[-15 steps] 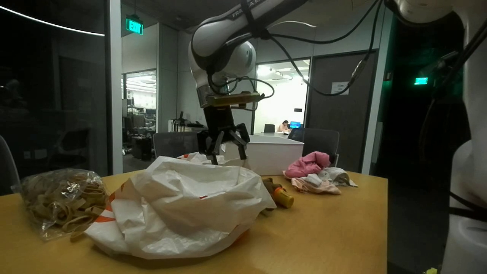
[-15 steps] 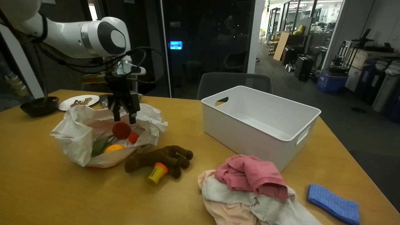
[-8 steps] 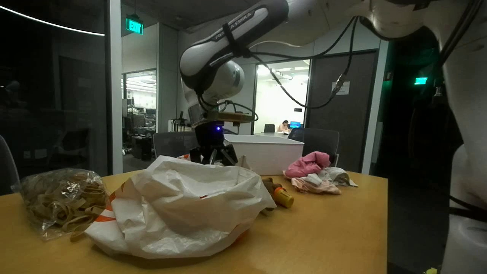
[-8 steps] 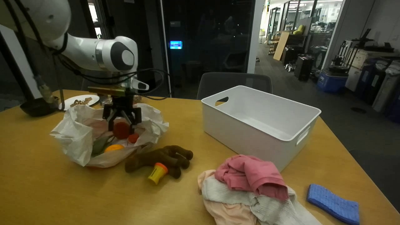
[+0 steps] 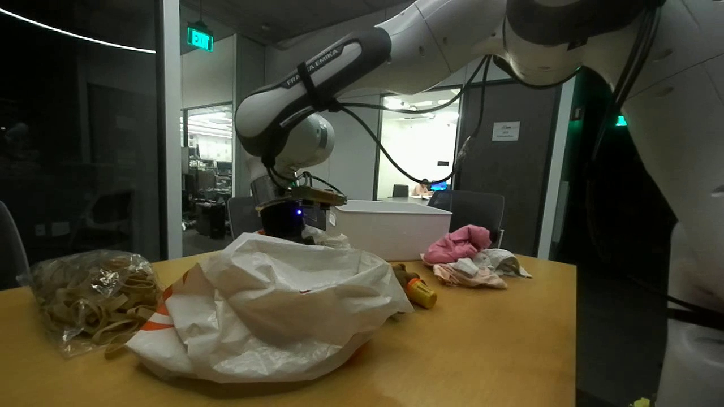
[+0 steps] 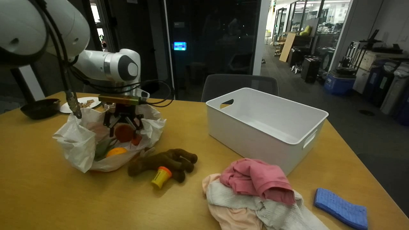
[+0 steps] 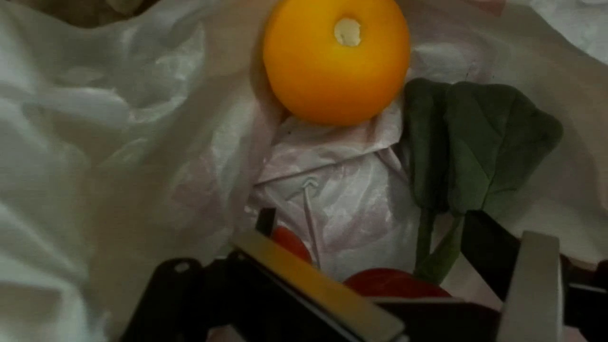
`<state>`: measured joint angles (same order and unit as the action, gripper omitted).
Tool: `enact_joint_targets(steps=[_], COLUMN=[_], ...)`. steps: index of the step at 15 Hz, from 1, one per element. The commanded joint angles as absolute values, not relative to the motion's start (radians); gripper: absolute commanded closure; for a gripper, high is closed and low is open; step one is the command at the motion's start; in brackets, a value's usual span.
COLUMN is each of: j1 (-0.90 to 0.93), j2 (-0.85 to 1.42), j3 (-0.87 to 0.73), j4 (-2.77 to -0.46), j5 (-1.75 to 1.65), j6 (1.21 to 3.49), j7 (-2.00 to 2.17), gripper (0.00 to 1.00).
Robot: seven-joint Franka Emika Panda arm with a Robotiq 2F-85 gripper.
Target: Take all the toys out of the carrier bag
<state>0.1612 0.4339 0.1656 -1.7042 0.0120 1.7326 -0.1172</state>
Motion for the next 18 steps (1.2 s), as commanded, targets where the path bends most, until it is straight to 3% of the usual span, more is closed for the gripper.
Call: enact_joint_targets(steps=[1, 3, 10, 11, 13, 18], j1=[0.160, 0.155, 0.141, 0.140, 0.138, 0.167], j2=[0.481, 0.482, 0.475, 0.467, 0.443, 0.464], j3=[0.164, 0.161, 0.140, 0.141, 0.150, 0.136], j4=[-1.637, -1.635, -1.644, -1.648, -1.669, -1.663], j5=[-0.008, -0.016, -0.074, -0.069, -0.053, -0.133], j6=[1.733, 1.750, 1.792, 1.790, 1.820, 1.895], j7=[-0.183, -0.212, -0.245, -0.237, -0.237, -0.211], gripper=[0.25, 0.34, 0.88, 0.45, 0.48, 0.12])
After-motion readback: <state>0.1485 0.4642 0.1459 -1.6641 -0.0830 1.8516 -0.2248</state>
